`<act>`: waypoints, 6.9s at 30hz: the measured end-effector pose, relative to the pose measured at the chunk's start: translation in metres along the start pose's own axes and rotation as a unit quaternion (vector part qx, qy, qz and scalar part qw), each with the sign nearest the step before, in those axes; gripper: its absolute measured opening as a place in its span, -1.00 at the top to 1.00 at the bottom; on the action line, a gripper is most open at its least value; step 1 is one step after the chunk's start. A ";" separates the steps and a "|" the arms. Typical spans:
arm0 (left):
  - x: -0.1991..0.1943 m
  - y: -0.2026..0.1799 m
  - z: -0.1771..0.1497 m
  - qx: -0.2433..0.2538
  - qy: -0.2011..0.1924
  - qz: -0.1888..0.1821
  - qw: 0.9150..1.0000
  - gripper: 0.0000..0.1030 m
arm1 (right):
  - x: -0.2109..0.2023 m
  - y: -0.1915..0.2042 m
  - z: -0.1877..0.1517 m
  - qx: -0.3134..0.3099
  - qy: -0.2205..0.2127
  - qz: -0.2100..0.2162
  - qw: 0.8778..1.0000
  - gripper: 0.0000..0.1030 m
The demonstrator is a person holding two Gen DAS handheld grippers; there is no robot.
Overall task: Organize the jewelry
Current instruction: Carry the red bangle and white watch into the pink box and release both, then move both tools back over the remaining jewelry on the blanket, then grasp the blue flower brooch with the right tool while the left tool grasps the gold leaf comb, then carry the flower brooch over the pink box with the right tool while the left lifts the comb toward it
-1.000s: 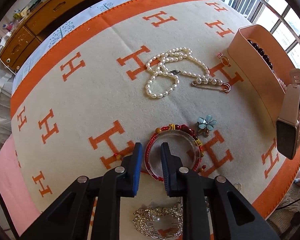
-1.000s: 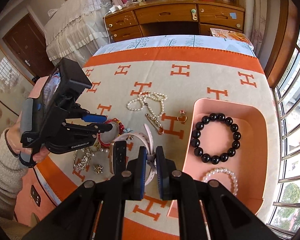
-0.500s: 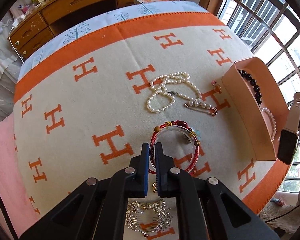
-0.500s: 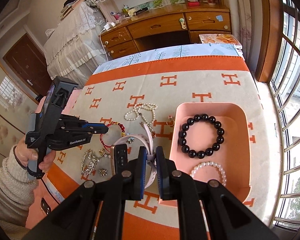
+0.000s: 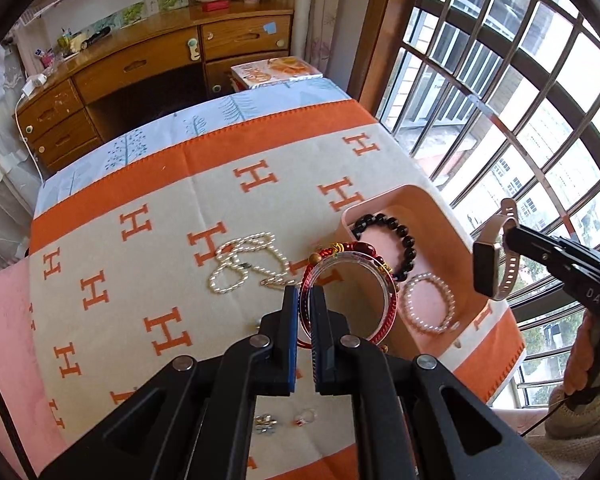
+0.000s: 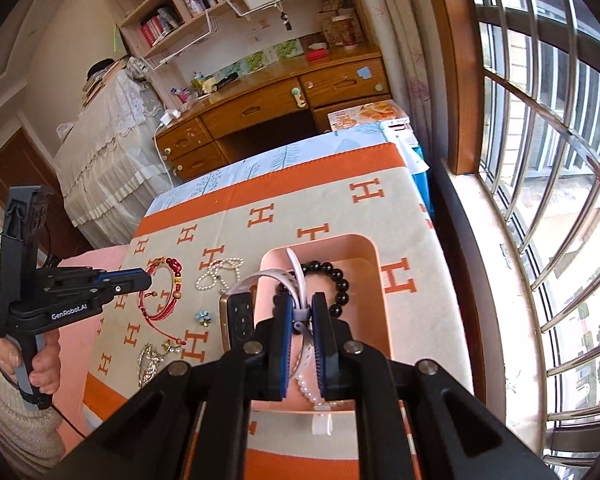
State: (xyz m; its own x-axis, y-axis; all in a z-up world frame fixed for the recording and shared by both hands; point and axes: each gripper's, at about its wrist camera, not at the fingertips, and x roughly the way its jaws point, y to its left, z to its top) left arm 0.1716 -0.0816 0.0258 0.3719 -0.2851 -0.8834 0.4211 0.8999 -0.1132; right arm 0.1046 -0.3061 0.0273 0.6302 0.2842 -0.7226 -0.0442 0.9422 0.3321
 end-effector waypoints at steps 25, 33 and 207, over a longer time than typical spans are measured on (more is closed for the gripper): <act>0.120 -0.086 0.031 -0.019 0.015 -0.011 1.000 0.55 | 0.016 -0.045 -0.028 0.043 0.016 -0.028 0.999 0.81; 0.071 -0.069 0.008 -0.022 -0.061 0.040 0.997 -0.27 | 0.043 -0.032 -0.029 0.027 0.047 -0.013 0.998 0.81; 0.056 -0.012 -0.117 0.123 0.065 0.037 0.990 -0.14 | 0.023 0.008 -0.075 -0.048 -0.033 0.140 0.989 0.68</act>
State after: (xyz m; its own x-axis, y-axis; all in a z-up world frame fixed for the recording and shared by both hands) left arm 0.0905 -0.0702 -0.0755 0.3064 -0.1630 -0.9378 0.5918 0.8043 0.0536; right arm 0.0605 -0.2786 -0.0328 0.6321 0.5262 -0.5687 -0.2946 0.8421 0.4517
